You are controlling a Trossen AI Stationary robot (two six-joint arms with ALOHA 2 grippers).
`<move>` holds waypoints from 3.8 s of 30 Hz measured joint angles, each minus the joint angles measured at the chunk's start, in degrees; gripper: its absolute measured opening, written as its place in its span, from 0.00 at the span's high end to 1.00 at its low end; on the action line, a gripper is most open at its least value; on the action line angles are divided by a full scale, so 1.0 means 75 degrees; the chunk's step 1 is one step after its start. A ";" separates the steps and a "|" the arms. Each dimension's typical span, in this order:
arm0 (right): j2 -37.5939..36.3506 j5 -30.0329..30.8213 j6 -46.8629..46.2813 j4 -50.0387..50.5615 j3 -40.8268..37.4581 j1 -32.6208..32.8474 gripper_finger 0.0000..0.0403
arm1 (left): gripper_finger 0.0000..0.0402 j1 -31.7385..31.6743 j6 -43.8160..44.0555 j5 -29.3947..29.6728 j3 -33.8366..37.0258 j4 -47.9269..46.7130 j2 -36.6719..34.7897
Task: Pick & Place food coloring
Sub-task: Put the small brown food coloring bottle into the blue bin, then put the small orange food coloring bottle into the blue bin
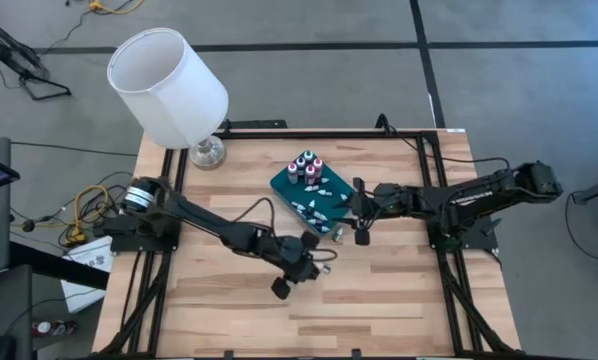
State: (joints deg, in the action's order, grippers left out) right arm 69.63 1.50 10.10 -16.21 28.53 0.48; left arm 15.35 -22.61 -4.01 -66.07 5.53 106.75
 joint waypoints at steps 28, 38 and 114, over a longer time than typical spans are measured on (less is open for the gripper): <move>-0.1547 0.0970 -0.1173 0.0831 0.0000 0.2663 0.63 | 0.80 -0.2301 0.0170 0.2602 0.0240 -0.0465 -0.0966; -0.1412 0.2257 -0.1858 0.0359 0.0003 0.3734 0.63 | 0.80 -0.2945 0.0390 0.2153 0.0420 0.0008 -0.0596; 0.5007 0.4611 -0.3320 -0.4379 0.0589 0.4008 0.63 | 0.64 0.0523 0.1267 0.0388 0.6366 0.1965 -0.8905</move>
State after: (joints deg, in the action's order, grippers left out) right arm 107.18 36.08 -14.81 -49.06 32.95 30.55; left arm 19.27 -13.10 -1.10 -18.33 20.27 39.97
